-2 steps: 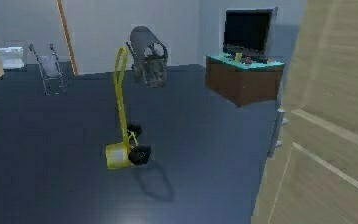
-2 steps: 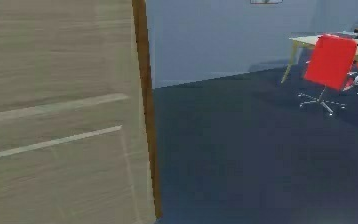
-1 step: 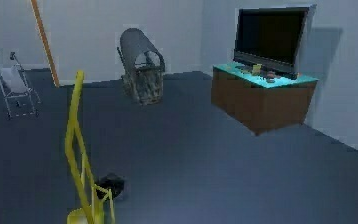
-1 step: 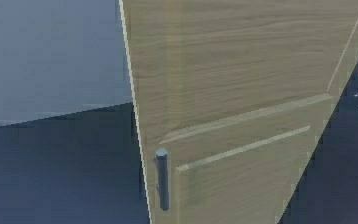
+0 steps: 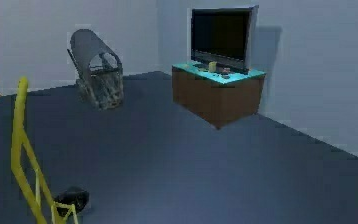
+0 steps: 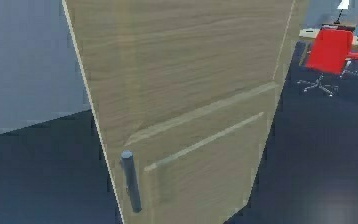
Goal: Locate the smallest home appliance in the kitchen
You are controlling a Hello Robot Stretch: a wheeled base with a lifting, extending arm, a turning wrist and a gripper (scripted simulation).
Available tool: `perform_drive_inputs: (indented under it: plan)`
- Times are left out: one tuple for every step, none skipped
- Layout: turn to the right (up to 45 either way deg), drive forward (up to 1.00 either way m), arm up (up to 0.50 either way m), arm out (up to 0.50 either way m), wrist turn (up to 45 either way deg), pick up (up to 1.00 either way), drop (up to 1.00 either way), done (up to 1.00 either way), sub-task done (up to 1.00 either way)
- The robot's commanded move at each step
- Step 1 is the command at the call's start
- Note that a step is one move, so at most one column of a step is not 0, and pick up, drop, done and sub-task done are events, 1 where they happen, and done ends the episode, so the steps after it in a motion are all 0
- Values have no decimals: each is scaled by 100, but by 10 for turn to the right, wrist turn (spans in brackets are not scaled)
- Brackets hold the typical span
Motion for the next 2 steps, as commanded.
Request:
perform_drive_inputs:
  plan:
    - [0, 10, 0, 0, 0, 0, 0, 0, 0]
    - [-450, 0, 0, 0, 0, 0, 0, 0, 0]
